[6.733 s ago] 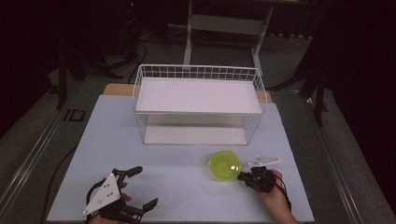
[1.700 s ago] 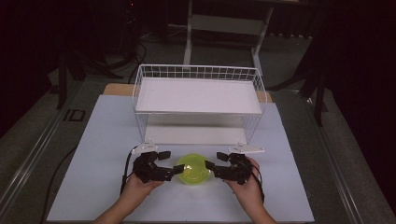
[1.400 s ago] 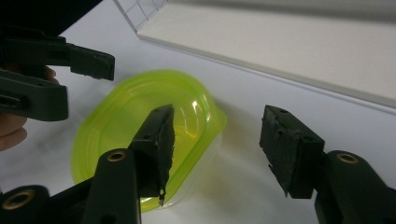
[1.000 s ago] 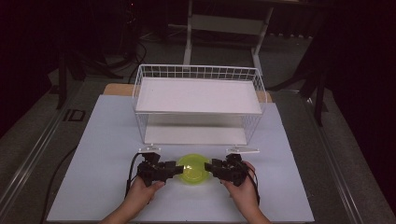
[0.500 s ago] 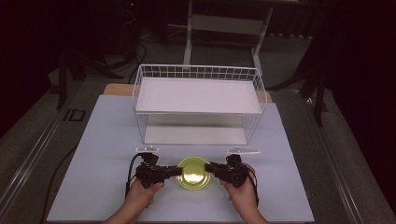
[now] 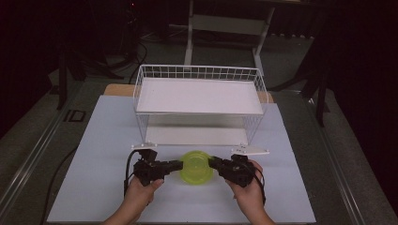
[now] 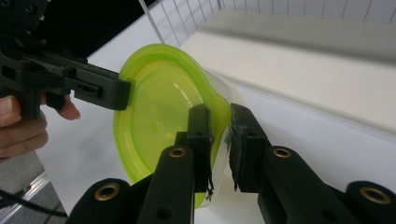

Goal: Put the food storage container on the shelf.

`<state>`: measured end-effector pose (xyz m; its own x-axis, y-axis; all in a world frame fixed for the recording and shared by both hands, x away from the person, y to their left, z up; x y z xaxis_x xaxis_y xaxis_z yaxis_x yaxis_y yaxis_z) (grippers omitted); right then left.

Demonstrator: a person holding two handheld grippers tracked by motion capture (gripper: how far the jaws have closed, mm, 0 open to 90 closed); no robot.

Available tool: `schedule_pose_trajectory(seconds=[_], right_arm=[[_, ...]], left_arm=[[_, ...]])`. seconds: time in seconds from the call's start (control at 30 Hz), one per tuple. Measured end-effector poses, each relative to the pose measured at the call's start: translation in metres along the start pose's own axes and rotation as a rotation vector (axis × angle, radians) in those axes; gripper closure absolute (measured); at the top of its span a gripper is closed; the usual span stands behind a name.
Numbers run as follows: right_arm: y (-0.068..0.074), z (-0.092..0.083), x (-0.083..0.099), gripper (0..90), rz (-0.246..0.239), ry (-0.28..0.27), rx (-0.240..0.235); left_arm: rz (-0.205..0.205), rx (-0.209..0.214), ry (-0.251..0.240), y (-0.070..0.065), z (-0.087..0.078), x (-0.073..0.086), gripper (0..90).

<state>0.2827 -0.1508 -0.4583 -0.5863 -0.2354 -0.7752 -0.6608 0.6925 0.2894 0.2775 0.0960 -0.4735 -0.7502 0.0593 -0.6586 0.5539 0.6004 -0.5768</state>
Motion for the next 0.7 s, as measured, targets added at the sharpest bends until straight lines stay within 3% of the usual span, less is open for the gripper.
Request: schedule_pose_trajectory(seconds=[0.2,0.37,0.7], right_arm=[[0.004,-0.01,-0.019,79.8,-0.018,-0.035,-0.003],[0.007,-0.018,-0.032,80.0,-0.034,-0.055,-0.016],[0.01,-0.029,-0.058,80.0,-0.047,-0.088,-0.015]], left_arm=[[0.037,-0.01,-0.032,-0.009,-0.009,-0.015,82.1],[0.098,-0.015,-0.057,-0.016,-0.018,-0.027,82.2],[0.109,-0.004,-0.092,-0.027,-0.03,-0.056,82.2]])
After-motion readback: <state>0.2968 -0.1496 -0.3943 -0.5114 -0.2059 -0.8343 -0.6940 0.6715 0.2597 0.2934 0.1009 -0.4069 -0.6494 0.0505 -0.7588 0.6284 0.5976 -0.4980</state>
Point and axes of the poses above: each handheld gripper's, and its own axes: z roughly forward along the jaws, x roughly out of its underside, y roughly to its left, the point moved 3 cm from there along z, roughly forward along the jaws, and after that the axes turned 3 degrees about y, right-handed, at the moved point
